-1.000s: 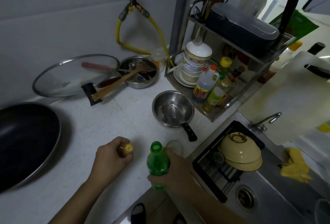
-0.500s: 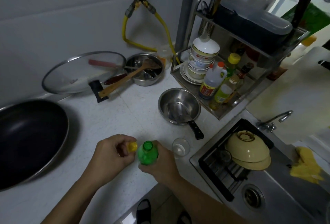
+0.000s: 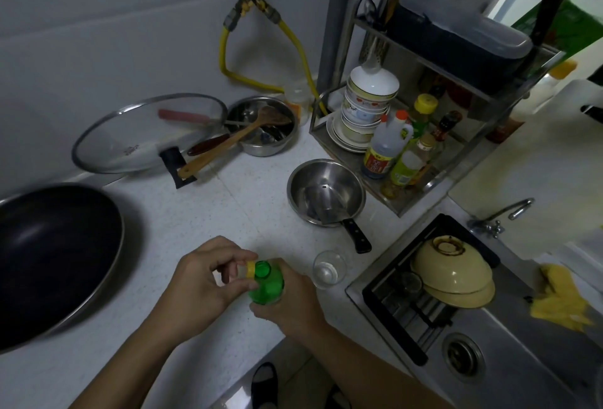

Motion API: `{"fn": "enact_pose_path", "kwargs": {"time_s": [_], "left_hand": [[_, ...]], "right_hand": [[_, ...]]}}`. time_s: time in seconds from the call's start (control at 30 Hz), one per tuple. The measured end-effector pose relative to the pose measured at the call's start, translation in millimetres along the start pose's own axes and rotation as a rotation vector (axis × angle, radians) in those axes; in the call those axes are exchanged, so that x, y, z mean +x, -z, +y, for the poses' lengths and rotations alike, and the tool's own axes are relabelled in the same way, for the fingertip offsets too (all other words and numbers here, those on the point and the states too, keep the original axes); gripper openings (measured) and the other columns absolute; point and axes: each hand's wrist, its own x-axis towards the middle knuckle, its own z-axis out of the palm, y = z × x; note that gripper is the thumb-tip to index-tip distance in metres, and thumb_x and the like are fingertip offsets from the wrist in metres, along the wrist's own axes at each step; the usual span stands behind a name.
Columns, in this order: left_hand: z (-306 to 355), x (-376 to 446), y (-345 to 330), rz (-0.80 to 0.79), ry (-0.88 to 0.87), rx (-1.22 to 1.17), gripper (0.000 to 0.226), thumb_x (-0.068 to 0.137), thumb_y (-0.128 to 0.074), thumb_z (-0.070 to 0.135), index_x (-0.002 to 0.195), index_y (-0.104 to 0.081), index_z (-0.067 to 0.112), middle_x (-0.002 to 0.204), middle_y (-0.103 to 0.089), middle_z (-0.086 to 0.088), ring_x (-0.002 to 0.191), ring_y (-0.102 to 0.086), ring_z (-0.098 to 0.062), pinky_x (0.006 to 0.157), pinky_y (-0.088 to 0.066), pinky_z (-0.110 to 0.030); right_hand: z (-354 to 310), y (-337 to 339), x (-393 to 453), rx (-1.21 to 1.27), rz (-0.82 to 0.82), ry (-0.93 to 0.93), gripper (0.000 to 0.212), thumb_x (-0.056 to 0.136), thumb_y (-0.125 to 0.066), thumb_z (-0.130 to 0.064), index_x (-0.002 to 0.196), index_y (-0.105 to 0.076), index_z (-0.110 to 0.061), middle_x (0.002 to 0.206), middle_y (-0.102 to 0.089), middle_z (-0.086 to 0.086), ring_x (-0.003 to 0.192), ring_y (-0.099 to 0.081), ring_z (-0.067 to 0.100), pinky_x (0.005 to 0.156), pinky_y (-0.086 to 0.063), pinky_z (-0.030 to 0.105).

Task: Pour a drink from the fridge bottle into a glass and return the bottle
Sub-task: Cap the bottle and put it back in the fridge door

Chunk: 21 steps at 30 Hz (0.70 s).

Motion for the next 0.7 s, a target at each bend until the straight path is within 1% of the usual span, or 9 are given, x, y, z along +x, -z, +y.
{"fn": "enact_pose_path", "kwargs": {"time_s": [0.1, 0.17, 0.27, 0.4, 0.5, 0.6, 0.67, 0.7], "left_hand": [[4, 3, 0, -0.009, -0.027, -0.026, 0.030, 0.070, -0.082, 0.023, 0.099, -0.076, 0.027, 0.102, -0.064, 0.011, 0.088, -0.062, -0.015, 0.071, -0.051, -0.015], [6, 4, -2, -0.021, -0.036, -0.009, 0.033, 0.070, -0.083, 0.021, 0.101, -0.075, 0.028, 0.098, -0.065, 0.012, 0.086, -0.062, -0.015, 0.072, -0.051, -0.015], [10, 6, -7, -0.016, -0.036, 0.057, 0.041, 0.066, -0.088, 0.017, 0.102, -0.073, 0.029, 0.086, -0.066, 0.011, 0.085, -0.060, -0.014, 0.072, -0.047, -0.012], [13, 6, -12, -0.003, -0.043, 0.067, 0.033, 0.065, -0.088, 0.016, 0.093, -0.076, 0.029, 0.084, -0.066, 0.009, 0.082, -0.059, -0.013, 0.065, -0.048, -0.012], [15, 6, -15, 0.028, -0.037, 0.098, 0.029, 0.065, -0.089, 0.020, 0.088, -0.075, 0.030, 0.080, -0.064, 0.012, 0.084, -0.058, -0.011, 0.062, -0.048, -0.012], [15, 7, -18, 0.056, 0.003, 0.126, 0.024, 0.062, -0.090, 0.024, 0.076, -0.072, 0.026, 0.076, -0.062, 0.013, 0.085, -0.057, -0.007, 0.062, -0.048, -0.012], [15, 7, -19, 0.062, 0.029, 0.112, 0.024, 0.062, -0.091, 0.023, 0.076, -0.071, 0.026, 0.075, -0.062, 0.013, 0.085, -0.057, -0.008, 0.062, -0.048, -0.012], [14, 7, -18, 0.046, 0.017, 0.102, 0.024, 0.063, -0.090, 0.021, 0.080, -0.073, 0.027, 0.076, -0.062, 0.011, 0.085, -0.058, -0.009, 0.063, -0.048, -0.012]], "right_hand": [[0, 0, 1, -0.004, -0.021, -0.002, 0.067, 0.063, -0.085, -0.037, 0.122, -0.054, -0.038, 0.108, -0.071, -0.011, 0.097, -0.067, 0.007, 0.084, -0.059, 0.035], [-1, 0, 1, -0.014, -0.028, -0.003, 0.067, 0.063, -0.085, -0.039, 0.123, -0.053, -0.038, 0.108, -0.071, -0.010, 0.097, -0.067, 0.007, 0.084, -0.059, 0.035], [0, 0, 1, -0.004, -0.036, -0.012, 0.067, 0.064, -0.083, -0.038, 0.123, -0.054, -0.036, 0.106, -0.070, -0.009, 0.095, -0.067, 0.008, 0.083, -0.060, 0.035], [1, 0, -1, 0.035, -0.033, -0.015, 0.063, 0.064, -0.083, -0.035, 0.120, -0.056, -0.034, 0.105, -0.070, -0.009, 0.094, -0.068, 0.008, 0.083, -0.059, 0.034], [1, -1, -1, 0.047, -0.037, -0.018, 0.061, 0.065, -0.085, -0.031, 0.119, -0.056, -0.035, 0.104, -0.071, -0.010, 0.093, -0.068, 0.006, 0.080, -0.058, 0.027], [1, 0, -1, 0.045, -0.035, -0.010, 0.062, 0.065, -0.085, -0.030, 0.118, -0.056, -0.037, 0.103, -0.071, -0.010, 0.091, -0.068, 0.006, 0.076, -0.057, 0.022], [1, 0, -1, 0.043, -0.036, -0.006, 0.062, 0.064, -0.085, -0.031, 0.118, -0.055, -0.038, 0.102, -0.071, -0.010, 0.091, -0.068, 0.005, 0.073, -0.055, 0.020], [0, 0, -1, 0.041, -0.034, -0.002, 0.062, 0.064, -0.084, -0.031, 0.119, -0.055, -0.037, 0.103, -0.071, -0.010, 0.091, -0.068, 0.005, 0.074, -0.055, 0.020]]}}
